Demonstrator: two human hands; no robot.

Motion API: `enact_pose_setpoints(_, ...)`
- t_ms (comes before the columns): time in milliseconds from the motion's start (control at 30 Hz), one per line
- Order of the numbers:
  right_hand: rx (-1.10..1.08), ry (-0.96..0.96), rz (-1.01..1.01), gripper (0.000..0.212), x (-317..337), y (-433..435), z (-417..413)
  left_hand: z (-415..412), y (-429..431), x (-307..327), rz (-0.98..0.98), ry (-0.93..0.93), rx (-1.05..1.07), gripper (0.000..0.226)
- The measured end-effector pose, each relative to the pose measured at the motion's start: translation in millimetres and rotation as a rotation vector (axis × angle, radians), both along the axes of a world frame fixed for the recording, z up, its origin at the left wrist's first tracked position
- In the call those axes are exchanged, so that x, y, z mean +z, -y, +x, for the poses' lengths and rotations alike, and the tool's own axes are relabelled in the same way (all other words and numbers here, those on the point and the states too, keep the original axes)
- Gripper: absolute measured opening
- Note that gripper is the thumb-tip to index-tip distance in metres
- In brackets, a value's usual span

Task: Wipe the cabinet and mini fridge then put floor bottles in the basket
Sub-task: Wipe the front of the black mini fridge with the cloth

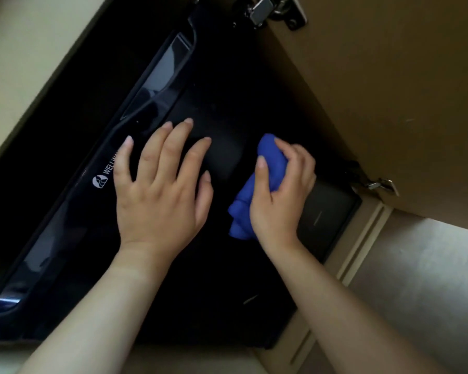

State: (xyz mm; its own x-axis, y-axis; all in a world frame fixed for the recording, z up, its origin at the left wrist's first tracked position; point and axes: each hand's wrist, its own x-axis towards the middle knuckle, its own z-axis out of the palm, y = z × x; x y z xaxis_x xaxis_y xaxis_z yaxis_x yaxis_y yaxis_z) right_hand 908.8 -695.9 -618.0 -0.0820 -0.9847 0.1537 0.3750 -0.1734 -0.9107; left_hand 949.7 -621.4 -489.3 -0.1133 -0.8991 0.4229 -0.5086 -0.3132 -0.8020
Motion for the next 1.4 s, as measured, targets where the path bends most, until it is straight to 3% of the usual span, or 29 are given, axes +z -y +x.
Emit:
enact_pose_setpoints(100, -0.007, 0.003, -0.082, 0.035, 31.8, 19.7, 1.2, 0.6, -0.6, 0.3, 0.000, -0.004, -0.008, 0.038)
enact_pose_setpoints(200, -0.005, 0.009, -0.120, 0.035, 24.2, 20.1, 2.3, 1.1, -0.6, 0.2, -0.004, 0.002, -0.009, 0.038)
enact_pose_setpoints(400, 0.075, 0.007, 0.118, 0.037, -50.9, -13.7, -4.8, -1.2, 0.2, 0.8, -0.016, -0.022, -0.017, 0.036)
enact_pose_setpoints(533, 0.104, 0.062, 0.253, 0.026, -83.1, -19.4, -22.9, -13.5, 5.1, -4.7, -0.094, -0.184, -0.069, 0.038)
enact_pose_setpoints(633, 0.052, 0.047, 0.324, 0.026, -96.9, -20.4, -25.8, -25.0, 16.6, -24.5, -0.010, -0.245, -0.122, 0.039)
enact_pose_setpoints(733, 0.088, 0.014, 0.290, 0.027, -95.2, -27.0, -14.7, -24.7, 30.0, -42.7, 0.108, -0.278, -0.118, 0.040)
enact_pose_setpoints(833, 0.068, -0.060, 0.248, 0.029, -93.6, -18.7, -4.2, -15.0, 34.2, -53.2, 0.163, -0.183, -0.045, 0.039)
enact_pose_setpoints(1033, -0.020, -0.095, 0.227, 0.032, -111.6, 46.2, -7.7, -7.6, 33.7, -60.4, 0.159, -0.095, -0.044, 0.039)
enact_pose_setpoints(1167, 0.040, -0.038, 0.257, 0.031, -115.1, 27.0, -7.3, -7.6, 34.3, -61.1, 0.141, -0.063, -0.039, 0.039)
enact_pose_setpoints(1400, 0.024, -0.055, 0.047, 0.032, -87.2, 39.6, -4.7, -5.9, 33.8, -61.4, 0.152, -0.063, -0.047, 0.039)
